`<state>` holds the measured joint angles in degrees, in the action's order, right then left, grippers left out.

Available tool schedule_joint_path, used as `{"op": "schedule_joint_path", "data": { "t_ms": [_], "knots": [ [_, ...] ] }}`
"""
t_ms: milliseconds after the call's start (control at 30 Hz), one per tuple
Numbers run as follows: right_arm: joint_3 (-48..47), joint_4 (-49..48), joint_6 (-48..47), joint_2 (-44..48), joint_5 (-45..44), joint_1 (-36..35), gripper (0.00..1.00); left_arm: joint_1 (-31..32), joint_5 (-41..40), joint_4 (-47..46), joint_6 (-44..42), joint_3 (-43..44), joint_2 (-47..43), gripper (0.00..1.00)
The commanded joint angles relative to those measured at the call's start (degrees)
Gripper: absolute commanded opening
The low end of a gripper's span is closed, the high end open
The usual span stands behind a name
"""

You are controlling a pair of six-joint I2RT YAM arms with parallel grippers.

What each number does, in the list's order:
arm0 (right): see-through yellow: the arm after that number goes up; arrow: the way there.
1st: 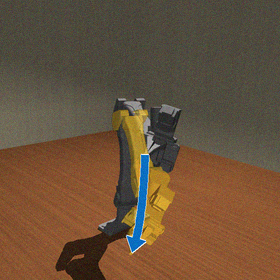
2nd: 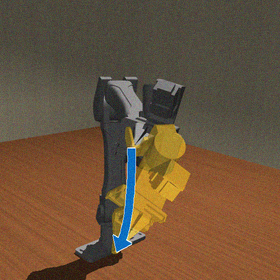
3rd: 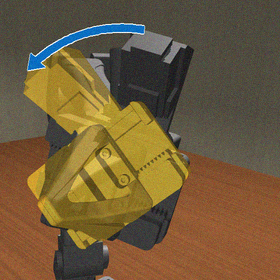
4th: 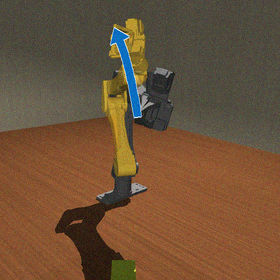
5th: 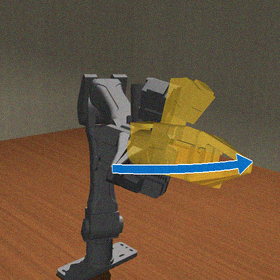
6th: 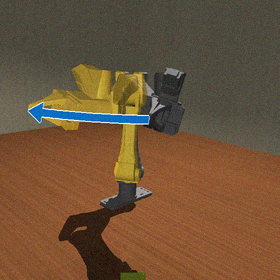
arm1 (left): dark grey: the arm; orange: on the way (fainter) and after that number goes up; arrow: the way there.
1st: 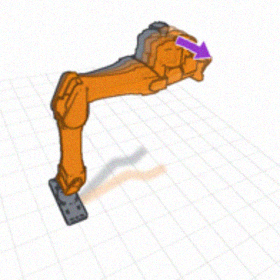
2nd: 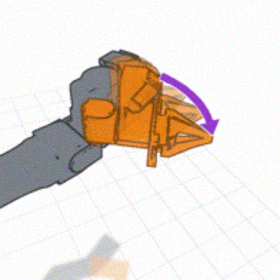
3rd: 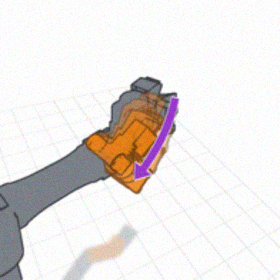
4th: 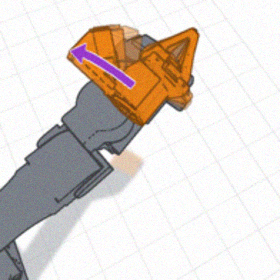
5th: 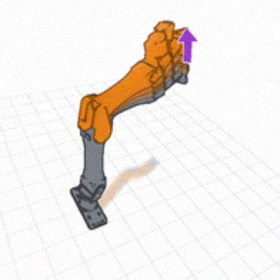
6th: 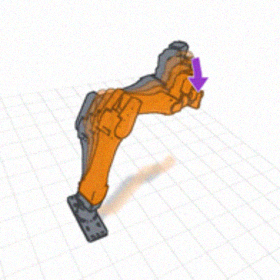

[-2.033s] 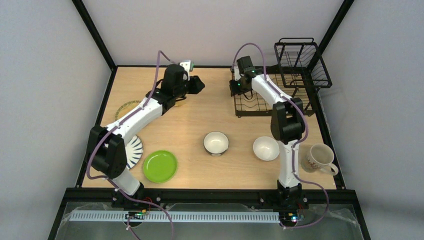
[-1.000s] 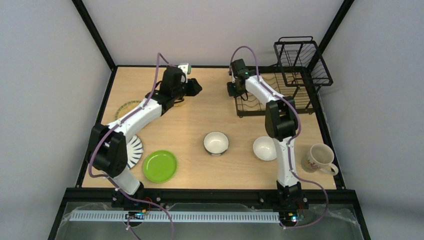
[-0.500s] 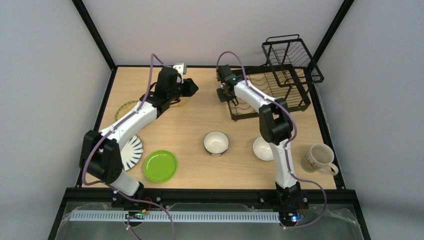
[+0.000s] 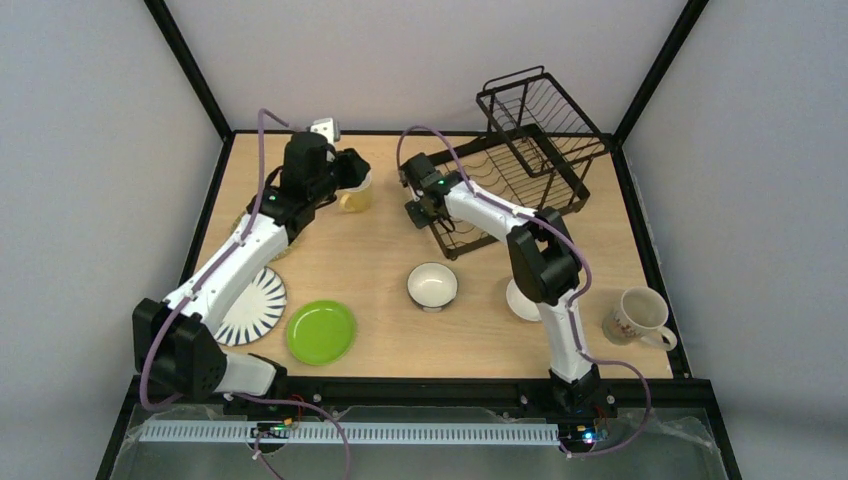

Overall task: Load the mixed dishes into the dish rack
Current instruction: Move the dish rack to the center of the board.

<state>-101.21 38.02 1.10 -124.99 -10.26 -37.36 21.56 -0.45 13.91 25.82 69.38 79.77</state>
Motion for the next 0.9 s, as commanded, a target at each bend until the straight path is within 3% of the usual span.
{"op": "schedule_joint_path", "data": {
  "t_ms": [0,867],
  "knots": [
    [3.86,-1.34,-5.55,3.81,-0.22,-4.42,0.00,-0.37,-3.29,4.93,1.71,0.93,-2.25,0.99],
    [24.65,-10.56,-14.46,19.90,-1.45,-12.29,0.00,-0.38,-8.12,11.49,8.05,2.16,-4.73,0.99]
  ]
}}
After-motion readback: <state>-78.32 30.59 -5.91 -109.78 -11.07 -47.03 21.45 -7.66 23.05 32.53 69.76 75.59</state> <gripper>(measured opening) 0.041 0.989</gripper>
